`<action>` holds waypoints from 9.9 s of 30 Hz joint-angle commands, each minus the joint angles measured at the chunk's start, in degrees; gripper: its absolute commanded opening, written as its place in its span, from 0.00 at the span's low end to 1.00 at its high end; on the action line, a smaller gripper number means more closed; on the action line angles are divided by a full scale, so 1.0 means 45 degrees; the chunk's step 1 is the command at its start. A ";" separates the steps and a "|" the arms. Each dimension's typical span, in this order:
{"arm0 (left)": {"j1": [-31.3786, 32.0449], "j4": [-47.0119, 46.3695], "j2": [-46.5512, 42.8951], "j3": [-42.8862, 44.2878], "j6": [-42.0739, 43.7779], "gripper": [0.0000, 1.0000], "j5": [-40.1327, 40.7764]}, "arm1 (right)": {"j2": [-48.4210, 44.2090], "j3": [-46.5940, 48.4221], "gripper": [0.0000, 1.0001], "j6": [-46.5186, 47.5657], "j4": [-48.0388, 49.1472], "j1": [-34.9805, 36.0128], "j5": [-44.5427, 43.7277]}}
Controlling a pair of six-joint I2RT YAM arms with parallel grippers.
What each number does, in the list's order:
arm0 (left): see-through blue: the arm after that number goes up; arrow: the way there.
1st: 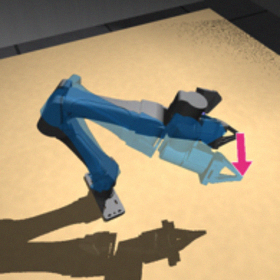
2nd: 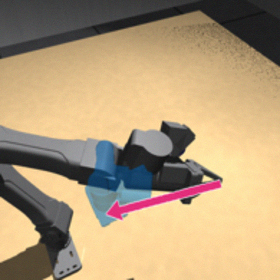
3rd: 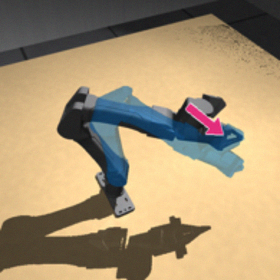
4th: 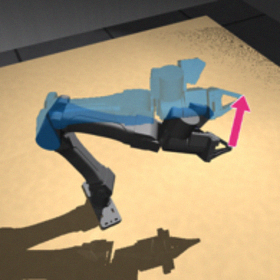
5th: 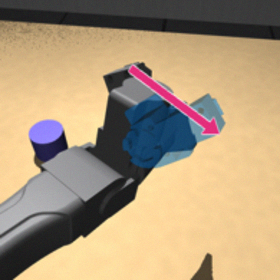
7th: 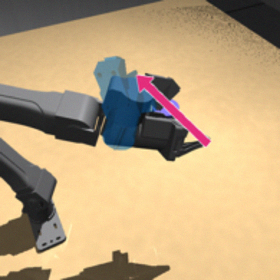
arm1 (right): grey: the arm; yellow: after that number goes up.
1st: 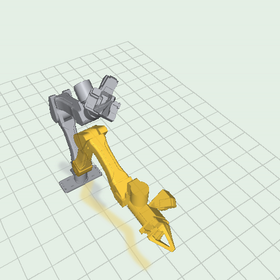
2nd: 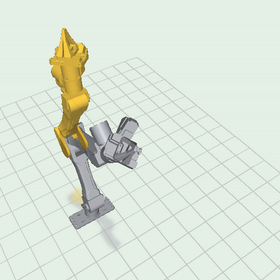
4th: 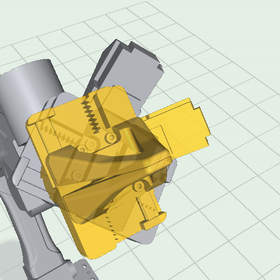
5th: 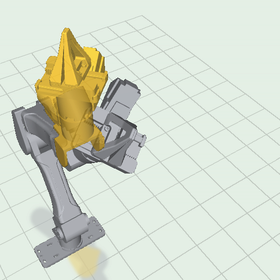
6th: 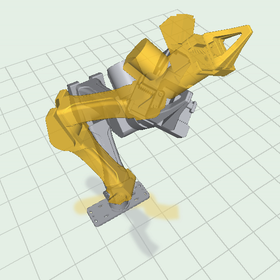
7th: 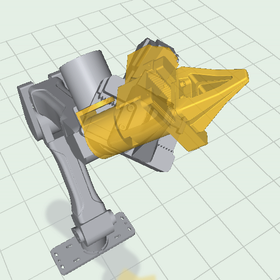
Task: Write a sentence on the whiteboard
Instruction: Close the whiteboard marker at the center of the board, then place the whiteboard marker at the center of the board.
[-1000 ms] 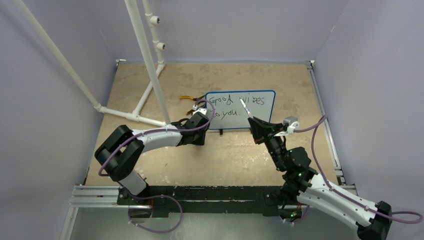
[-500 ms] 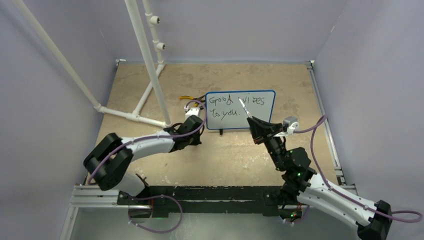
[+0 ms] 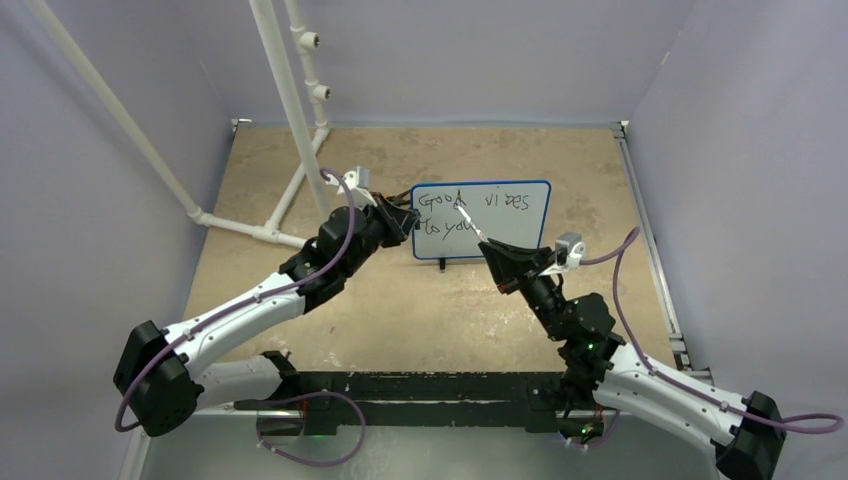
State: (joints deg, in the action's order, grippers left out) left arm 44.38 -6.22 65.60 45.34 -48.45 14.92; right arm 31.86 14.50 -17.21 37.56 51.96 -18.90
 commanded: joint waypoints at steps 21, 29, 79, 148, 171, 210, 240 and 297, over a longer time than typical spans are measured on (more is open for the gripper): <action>-0.1073 -0.5923 -0.0176 -0.1027 -0.4246 0.00 -0.2084 | 0.2573 0.0234 0.00 -0.1060 0.2550 0.0317 0.1304; -0.1070 -0.6171 0.0132 -0.1125 -0.4438 0.00 -0.2258 | 0.2560 0.0310 0.00 -0.0912 0.2627 0.0346 0.1242; -0.1022 -0.6938 0.0519 -0.1339 -0.5074 0.00 -0.2533 | 0.2679 0.0180 0.00 -0.0882 0.2532 0.0366 0.0600; 0.0154 -0.8146 0.1549 -0.0983 -0.4087 0.00 -0.3961 | 0.5454 0.1178 0.00 0.0137 0.7320 0.0366 -0.1239; -0.0689 -0.0950 -0.0177 0.3445 0.1989 0.63 -0.7291 | 0.3758 0.0580 0.00 0.0288 0.7015 0.0357 -0.0696; -0.2092 0.0816 0.0751 0.4617 0.1992 0.29 -1.1129 | 0.1710 0.0952 0.00 0.0658 0.3792 0.0308 0.2774; -0.1250 0.1279 0.0358 0.1493 0.2124 0.00 -1.3536 | 0.2909 0.1072 0.00 0.1423 0.6479 0.0308 0.2089; -0.2509 0.3144 -0.2137 0.0156 0.6641 0.74 -0.3694 | 0.5861 0.1697 0.26 -0.4473 -0.6262 0.0174 0.1750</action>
State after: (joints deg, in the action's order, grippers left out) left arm 33.17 8.45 57.45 45.74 -21.93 -2.20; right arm 56.01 18.39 -33.36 11.29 53.43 -6.00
